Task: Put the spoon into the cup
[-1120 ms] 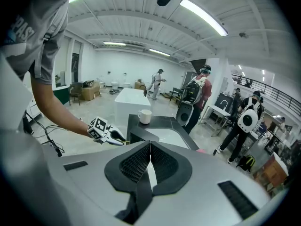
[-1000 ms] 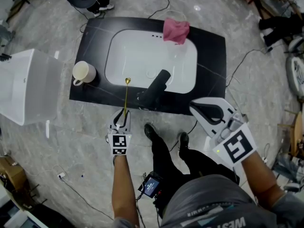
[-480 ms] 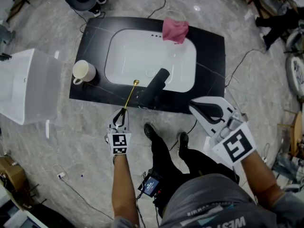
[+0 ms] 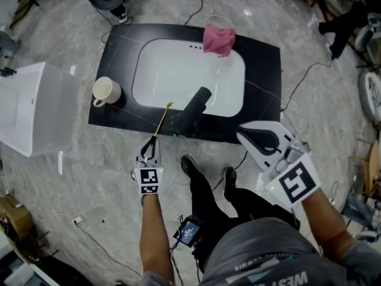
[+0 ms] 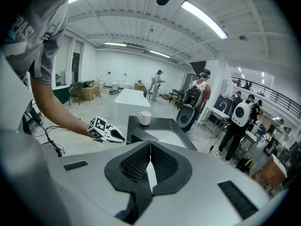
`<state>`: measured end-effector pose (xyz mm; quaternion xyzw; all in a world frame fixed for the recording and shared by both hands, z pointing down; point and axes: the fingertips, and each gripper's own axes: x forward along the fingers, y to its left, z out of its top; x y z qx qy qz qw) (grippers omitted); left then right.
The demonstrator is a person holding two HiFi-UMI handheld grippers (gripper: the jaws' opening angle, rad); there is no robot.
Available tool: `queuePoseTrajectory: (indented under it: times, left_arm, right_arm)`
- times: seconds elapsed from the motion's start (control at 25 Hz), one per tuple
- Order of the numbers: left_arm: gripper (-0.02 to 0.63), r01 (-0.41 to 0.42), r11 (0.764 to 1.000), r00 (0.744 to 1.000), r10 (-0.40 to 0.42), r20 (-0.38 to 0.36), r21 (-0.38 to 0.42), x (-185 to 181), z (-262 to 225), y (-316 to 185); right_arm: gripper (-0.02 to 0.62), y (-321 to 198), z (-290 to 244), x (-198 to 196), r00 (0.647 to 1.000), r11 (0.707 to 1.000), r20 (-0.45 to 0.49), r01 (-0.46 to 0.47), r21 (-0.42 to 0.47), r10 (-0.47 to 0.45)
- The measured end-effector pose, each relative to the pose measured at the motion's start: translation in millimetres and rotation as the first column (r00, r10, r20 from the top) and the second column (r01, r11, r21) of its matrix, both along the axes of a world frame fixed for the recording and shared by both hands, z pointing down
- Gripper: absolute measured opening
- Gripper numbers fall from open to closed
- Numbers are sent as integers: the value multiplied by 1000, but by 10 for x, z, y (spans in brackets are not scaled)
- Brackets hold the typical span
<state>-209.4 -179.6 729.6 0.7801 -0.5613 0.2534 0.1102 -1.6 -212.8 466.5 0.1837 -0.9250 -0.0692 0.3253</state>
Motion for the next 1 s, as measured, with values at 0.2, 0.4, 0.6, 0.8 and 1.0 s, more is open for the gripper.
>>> queuePoseTrajectory:
  times: [0.2,0.4,0.6,0.8,1.0]
  left_arm:
    - [5,6,1000,1000,-6,6,7,-25,-39,-15]
    - [5,14,1000,1000,-15,8,18,-52,-92,-22]
    - [5,19,999,1000,-19,12,26,-97,-187,-33]
    - [5,21,999,1000,-22,19,43,-147,-328,-58]
    - [5,24,998,999,-26,35,59,-211,-474,-86]
  right_arm:
    - [31,5,-19,6,1000,1000,6,-4,2,4]
    - [31,5,-39,-3,1000,1000,11,2,10,-2]
    - [31,-14,-102,-14,1000,1000,27,1,18,-1]
    - [31,-20,-172,-29,999,1000,33,6,30,-7]
    - [31,-36,-236,-36,999,999,43,5,39,-7]
